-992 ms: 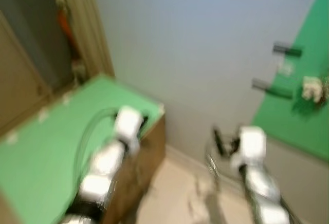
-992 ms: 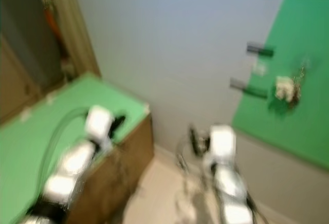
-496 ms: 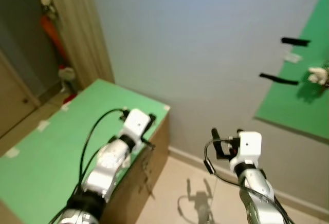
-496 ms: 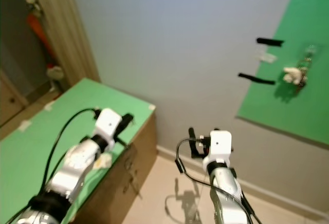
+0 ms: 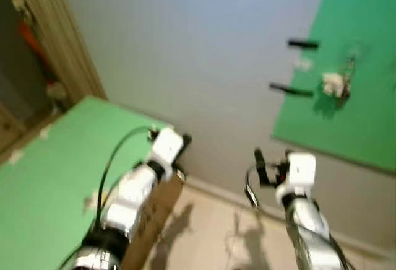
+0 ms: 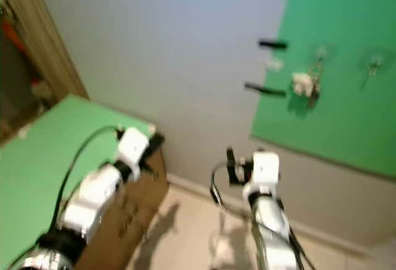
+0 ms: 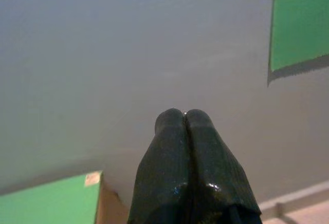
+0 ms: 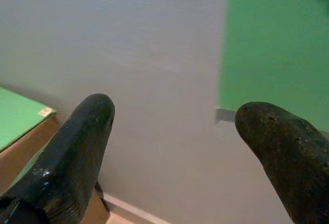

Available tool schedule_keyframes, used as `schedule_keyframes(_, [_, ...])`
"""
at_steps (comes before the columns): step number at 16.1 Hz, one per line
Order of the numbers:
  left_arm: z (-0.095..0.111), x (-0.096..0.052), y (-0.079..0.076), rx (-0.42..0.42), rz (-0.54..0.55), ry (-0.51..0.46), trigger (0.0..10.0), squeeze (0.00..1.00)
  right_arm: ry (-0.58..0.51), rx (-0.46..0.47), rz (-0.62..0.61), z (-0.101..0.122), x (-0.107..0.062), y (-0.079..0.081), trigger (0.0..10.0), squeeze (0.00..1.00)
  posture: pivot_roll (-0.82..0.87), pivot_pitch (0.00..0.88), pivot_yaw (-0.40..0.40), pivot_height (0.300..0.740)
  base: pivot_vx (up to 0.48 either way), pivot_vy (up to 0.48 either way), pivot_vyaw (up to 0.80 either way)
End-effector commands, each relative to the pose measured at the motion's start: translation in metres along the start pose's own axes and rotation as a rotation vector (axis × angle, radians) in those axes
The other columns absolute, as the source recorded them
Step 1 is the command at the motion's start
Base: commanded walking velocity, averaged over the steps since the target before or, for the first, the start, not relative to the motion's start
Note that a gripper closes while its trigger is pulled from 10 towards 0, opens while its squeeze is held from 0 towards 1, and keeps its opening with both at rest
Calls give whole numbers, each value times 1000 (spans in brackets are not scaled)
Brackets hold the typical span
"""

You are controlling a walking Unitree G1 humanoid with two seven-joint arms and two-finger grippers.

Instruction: Hang keys on a hook

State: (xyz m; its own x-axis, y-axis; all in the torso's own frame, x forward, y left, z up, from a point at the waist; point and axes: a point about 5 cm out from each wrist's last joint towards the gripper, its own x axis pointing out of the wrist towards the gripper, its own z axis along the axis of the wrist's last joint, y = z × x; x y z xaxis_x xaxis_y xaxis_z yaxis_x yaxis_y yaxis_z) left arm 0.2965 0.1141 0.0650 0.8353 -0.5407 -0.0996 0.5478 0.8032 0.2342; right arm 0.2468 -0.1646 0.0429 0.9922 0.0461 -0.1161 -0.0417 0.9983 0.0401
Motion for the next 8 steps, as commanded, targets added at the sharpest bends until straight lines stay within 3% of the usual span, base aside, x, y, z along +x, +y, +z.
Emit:
schedule_keyframes(1, [5,4,-10,-8,-42,-37,10000,0,14,0,-24,-1,-2,-8,10000,0,-161,0,61,727,0,-450,-506])
schedule_keyframes(8, [4,4,-10,-63,-41,-45,10000,0,9,-24,-16,1,-2,-10,10000,0,-162,0,57,727,0,-464,-517])
